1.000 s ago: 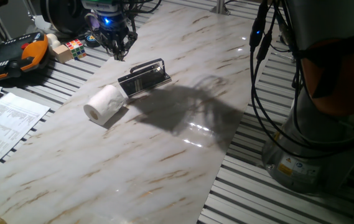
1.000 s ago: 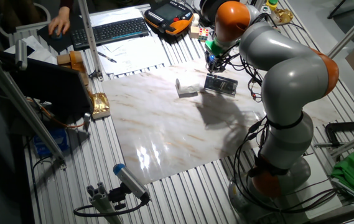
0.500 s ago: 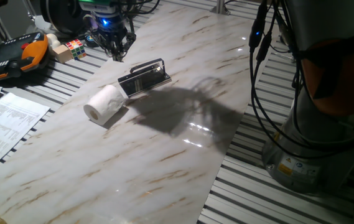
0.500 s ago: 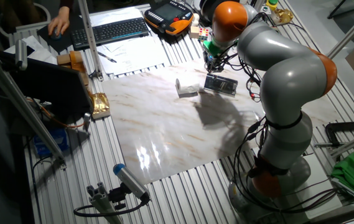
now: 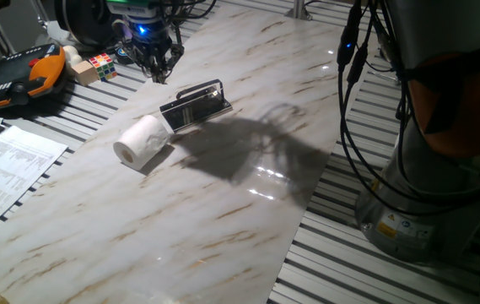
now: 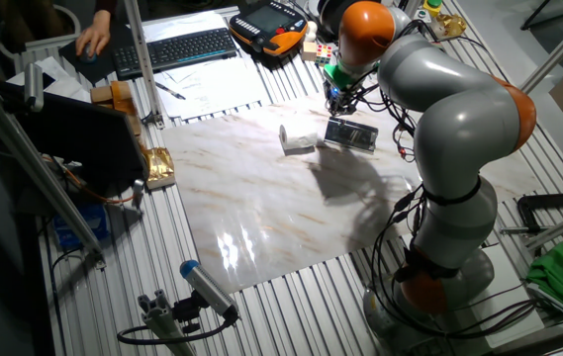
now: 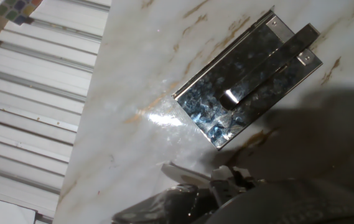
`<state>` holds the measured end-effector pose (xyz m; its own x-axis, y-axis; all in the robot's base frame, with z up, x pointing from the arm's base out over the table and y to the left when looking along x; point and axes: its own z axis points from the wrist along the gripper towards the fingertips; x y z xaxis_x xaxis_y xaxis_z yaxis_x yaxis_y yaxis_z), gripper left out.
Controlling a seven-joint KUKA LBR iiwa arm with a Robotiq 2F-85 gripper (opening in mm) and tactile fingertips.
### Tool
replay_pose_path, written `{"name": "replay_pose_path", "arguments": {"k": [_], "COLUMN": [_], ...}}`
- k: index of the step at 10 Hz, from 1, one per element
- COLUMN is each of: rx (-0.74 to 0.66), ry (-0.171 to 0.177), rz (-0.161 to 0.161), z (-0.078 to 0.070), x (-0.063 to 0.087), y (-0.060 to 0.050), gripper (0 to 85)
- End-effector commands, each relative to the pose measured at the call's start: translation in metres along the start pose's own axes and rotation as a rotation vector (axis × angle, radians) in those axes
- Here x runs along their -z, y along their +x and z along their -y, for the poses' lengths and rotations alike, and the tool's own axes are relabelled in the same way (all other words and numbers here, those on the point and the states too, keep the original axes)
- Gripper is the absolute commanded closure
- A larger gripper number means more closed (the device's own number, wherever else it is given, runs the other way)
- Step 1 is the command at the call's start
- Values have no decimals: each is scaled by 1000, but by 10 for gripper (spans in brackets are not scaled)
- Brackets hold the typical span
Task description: Take the roll of paper down from the shelf
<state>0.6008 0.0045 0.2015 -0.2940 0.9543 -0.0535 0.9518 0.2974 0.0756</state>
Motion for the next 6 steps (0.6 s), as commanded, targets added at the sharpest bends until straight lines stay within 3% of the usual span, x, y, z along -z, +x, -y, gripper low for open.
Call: {"name": "replay_pose_path", "arguments": {"k": [1,6], "rx": [0,0], "ry": [-1,1], "rz": [-3,1], "z": [0,0], "x": [0,0], "y": [0,0], "gripper": [843,843]}}
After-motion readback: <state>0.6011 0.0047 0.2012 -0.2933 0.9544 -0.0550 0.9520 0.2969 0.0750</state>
